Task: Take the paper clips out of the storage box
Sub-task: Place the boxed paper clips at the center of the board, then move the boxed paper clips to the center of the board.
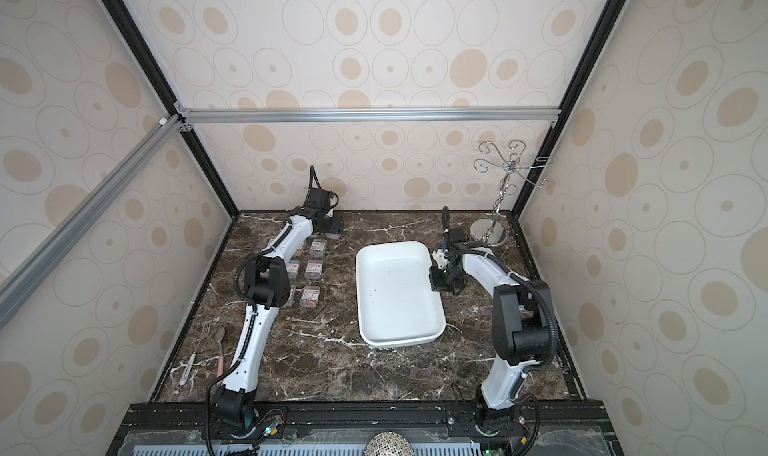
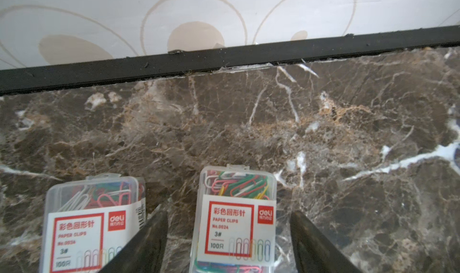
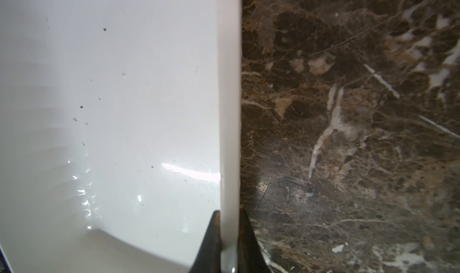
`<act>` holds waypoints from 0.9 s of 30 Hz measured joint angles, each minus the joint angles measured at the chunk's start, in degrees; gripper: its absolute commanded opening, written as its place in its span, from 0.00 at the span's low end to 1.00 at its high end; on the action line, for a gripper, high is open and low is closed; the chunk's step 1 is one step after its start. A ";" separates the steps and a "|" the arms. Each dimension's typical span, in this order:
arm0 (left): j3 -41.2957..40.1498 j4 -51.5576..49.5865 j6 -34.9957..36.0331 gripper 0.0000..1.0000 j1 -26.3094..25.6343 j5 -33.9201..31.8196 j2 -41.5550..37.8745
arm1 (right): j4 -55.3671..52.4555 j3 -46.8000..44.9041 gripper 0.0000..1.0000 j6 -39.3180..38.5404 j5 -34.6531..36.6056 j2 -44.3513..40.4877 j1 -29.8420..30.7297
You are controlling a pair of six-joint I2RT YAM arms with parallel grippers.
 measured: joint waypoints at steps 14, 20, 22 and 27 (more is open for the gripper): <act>0.00 -0.46 1.09 0.67 0.00 -0.92 1.31 | 0.00 0.00 0.11 0.00 0.00 0.00 0.00; 0.00 -0.44 1.07 0.64 0.00 -2.84 1.31 | 0.00 0.00 0.11 0.00 0.00 0.00 0.00; 0.00 -0.46 1.09 0.63 0.00 -3.32 1.31 | 0.00 0.00 0.12 0.00 0.00 0.00 0.00; 0.00 -0.48 1.11 0.61 0.00 -4.96 1.31 | 0.00 0.00 0.11 0.00 0.00 0.00 0.00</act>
